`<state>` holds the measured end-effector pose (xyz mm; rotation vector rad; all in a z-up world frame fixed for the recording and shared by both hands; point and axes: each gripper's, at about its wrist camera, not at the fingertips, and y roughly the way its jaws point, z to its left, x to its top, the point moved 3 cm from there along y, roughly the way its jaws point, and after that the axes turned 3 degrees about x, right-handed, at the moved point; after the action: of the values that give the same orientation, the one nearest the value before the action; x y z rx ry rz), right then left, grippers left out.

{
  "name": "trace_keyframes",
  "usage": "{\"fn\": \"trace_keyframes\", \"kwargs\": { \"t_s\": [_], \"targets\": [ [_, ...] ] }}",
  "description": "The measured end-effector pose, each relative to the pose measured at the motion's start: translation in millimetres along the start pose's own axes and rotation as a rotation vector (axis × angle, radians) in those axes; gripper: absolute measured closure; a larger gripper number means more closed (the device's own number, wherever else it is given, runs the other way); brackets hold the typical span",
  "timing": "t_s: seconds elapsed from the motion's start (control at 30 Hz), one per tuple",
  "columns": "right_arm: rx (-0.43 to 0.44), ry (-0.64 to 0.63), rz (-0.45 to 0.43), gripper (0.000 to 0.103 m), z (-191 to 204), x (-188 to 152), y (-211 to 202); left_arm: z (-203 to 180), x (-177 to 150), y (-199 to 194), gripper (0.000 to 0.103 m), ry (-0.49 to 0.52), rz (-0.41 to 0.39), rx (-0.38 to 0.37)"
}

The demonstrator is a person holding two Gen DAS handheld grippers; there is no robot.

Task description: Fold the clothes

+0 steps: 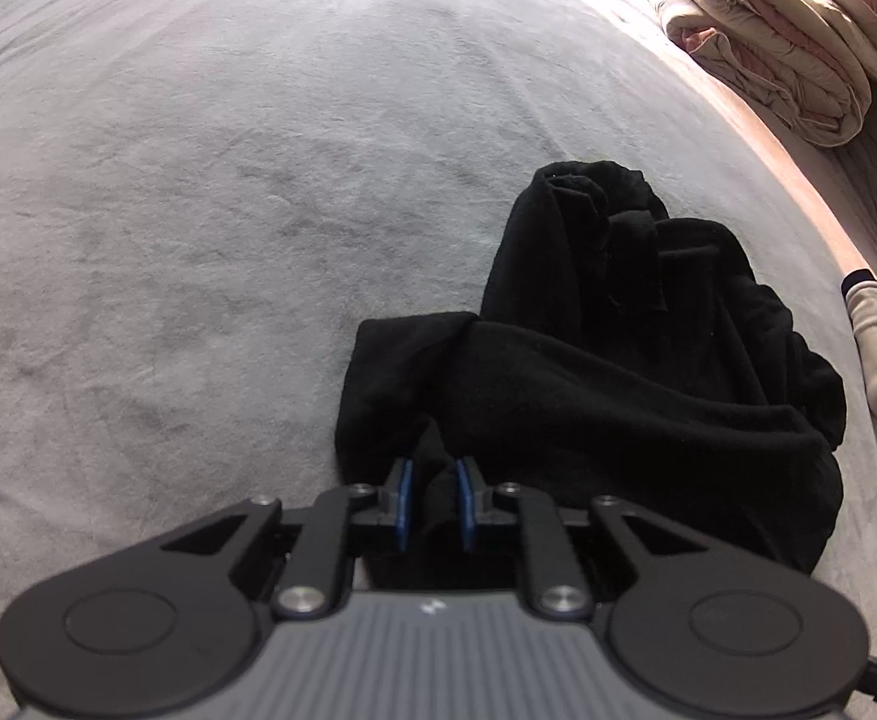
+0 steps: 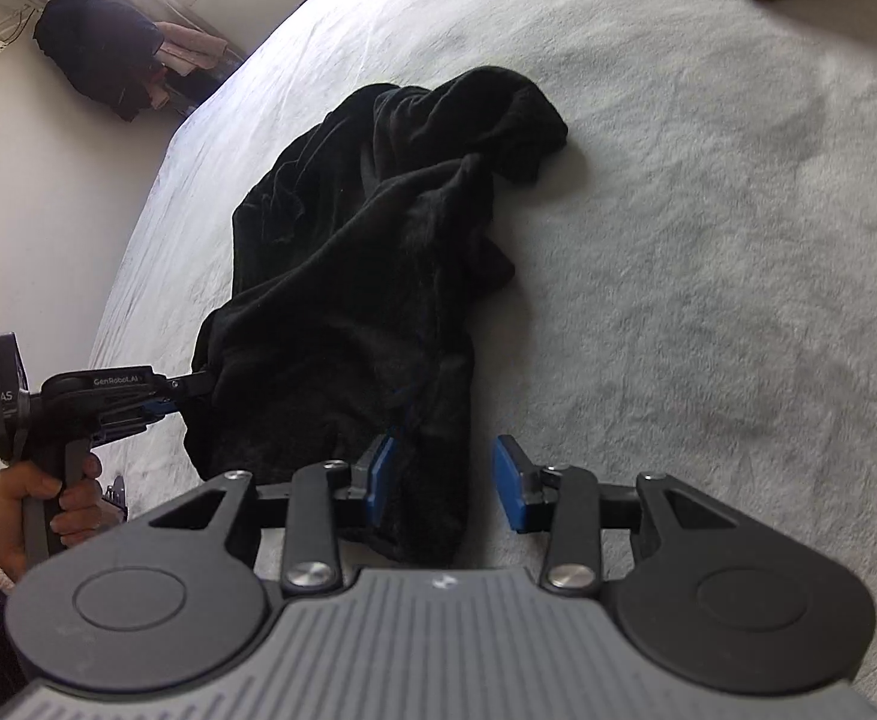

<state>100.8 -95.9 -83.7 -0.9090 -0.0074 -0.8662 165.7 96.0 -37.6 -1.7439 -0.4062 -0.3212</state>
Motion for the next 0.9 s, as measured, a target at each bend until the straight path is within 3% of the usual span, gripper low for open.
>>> {"fn": "trace_keyframes", "kwargs": {
  "t_s": [0.17,0.37,0.43,0.47,0.5,0.73,0.9],
  "targets": [
    [-0.008,-0.05,-0.007,0.061,11,-8,6,50,-23,-26,0.098,-0.075,-0.041,-0.026],
    [-0.005,-0.067,-0.01,0.061,15,-14,12,107,-55,-28,0.099,-0.206,-0.034,-0.091],
    [-0.018,-0.082,-0.009,0.071,16,-16,14,112,-61,-28,0.099,-0.222,-0.058,-0.143],
    [-0.032,-0.092,-0.002,0.088,16,-17,15,113,-63,-27,0.099,-0.229,-0.063,-0.167],
    [-0.023,-0.076,0.001,0.097,13,-16,15,114,-64,-27,0.099,-0.236,-0.06,-0.192],
    [-0.013,-0.011,-0.009,0.099,-1,-8,-14,114,-80,-42,0.099,-0.266,-0.004,-0.3],
    [-0.048,-0.028,-0.016,0.099,-2,-8,-54,97,-110,-61,0.099,-0.192,0.037,-0.342]
  ]
}}
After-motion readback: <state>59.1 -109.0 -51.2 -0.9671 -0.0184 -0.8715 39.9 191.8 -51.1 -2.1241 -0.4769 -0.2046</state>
